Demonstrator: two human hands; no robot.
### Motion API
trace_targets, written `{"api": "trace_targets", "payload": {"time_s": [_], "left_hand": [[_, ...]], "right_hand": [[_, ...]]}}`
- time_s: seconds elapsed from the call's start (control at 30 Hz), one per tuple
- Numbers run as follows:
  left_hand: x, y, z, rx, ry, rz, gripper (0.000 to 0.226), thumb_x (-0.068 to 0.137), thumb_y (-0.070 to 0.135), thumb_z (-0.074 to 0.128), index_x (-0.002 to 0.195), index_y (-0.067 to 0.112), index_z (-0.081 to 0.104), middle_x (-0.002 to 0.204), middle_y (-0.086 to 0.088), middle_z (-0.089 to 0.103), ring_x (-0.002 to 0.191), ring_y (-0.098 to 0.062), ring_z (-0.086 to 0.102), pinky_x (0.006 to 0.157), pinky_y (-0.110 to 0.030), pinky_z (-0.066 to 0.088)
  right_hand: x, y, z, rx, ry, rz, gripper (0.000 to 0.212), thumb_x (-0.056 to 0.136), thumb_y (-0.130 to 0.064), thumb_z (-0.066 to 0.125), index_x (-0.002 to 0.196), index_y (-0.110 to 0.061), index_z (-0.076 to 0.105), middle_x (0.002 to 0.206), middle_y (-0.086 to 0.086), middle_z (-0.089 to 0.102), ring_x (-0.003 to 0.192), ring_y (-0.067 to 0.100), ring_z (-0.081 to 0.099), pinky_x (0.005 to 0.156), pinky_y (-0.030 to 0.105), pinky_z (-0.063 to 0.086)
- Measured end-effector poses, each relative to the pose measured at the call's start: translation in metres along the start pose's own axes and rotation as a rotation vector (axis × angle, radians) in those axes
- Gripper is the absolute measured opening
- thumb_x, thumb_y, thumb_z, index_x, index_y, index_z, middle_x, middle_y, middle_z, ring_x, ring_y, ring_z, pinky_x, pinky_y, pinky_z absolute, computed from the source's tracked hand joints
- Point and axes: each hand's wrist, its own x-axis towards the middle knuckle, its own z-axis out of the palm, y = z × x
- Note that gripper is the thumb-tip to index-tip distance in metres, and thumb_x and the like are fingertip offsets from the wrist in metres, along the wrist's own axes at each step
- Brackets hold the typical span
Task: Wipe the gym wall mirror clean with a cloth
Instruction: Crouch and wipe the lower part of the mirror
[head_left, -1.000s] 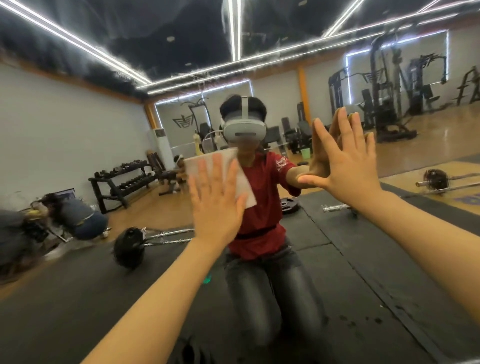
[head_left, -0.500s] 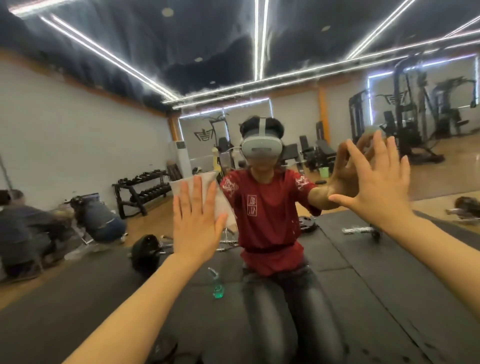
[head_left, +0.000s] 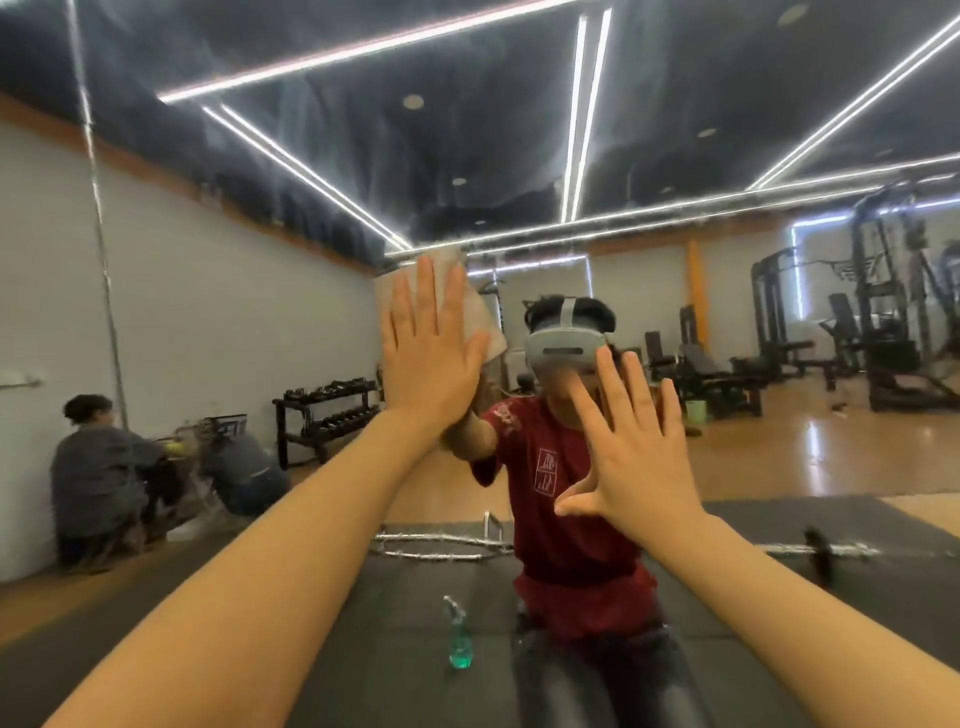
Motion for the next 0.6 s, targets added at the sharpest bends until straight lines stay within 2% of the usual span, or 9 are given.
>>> {"api": "trace_targets", "payload": {"time_s": [0.13, 0.23, 0.33, 0.47, 0.6], "left_hand": [[-0.037, -0.021, 0.019, 0.007, 0.023, 0.227, 0.07, 0.1, 0.047, 0.026, 0.158, 0.023, -0.005, 0.165, -0.009, -0.009, 0.151, -0.03, -0.011, 0.122, -0.053, 0.001], [-0.037, -0.022, 0.024, 0.002, 0.052, 0.151, 0.071, 0.098, 0.048, 0.026, 0.158, 0.023, -0.003, 0.165, -0.009, -0.008, 0.151, -0.028, -0.014, 0.122, -0.048, -0.003], [-0.013, 0.014, 0.02, -0.017, 0.082, 0.074, 0.069, 0.1, 0.048, 0.024, 0.158, 0.023, -0.005, 0.164, -0.008, -0.014, 0.15, -0.03, -0.016, 0.121, -0.049, -0.006], [0.023, 0.049, 0.015, -0.037, 0.109, 0.084, 0.065, 0.102, 0.049, 0.023, 0.157, 0.026, -0.005, 0.165, -0.01, -0.008, 0.151, -0.033, -0.011, 0.122, -0.052, -0.001], [0.024, 0.034, 0.011, -0.024, 0.106, 0.171, 0.064, 0.103, 0.047, 0.025, 0.158, 0.027, -0.002, 0.165, -0.007, -0.009, 0.15, -0.027, -0.014, 0.122, -0.047, -0.005]], "right_hand": [[0.0, 0.002, 0.004, 0.004, 0.024, -0.004, 0.148, 0.033, -0.082, 0.074, 0.156, -0.016, 0.024, 0.163, 0.018, 0.011, 0.149, 0.04, 0.01, 0.113, 0.066, 0.02], [0.0, 0.002, 0.006, 0.011, 0.027, 0.001, 0.148, 0.033, -0.082, 0.073, 0.156, -0.017, 0.023, 0.163, 0.018, 0.01, 0.15, 0.04, 0.009, 0.113, 0.066, 0.021], [0.0, 0.0, 0.006, 0.018, 0.024, 0.006, 0.149, 0.032, -0.081, 0.074, 0.156, -0.017, 0.022, 0.163, 0.019, 0.01, 0.149, 0.04, 0.01, 0.113, 0.066, 0.021], [0.001, -0.002, 0.005, 0.017, 0.007, 0.02, 0.152, 0.031, -0.08, 0.077, 0.156, -0.018, 0.018, 0.163, 0.018, 0.008, 0.15, 0.04, 0.007, 0.114, 0.063, 0.014], [-0.001, -0.001, 0.004, 0.012, 0.012, 0.017, 0.151, 0.031, -0.08, 0.077, 0.156, -0.018, 0.021, 0.164, 0.017, 0.01, 0.15, 0.039, 0.01, 0.114, 0.061, 0.015]]}}
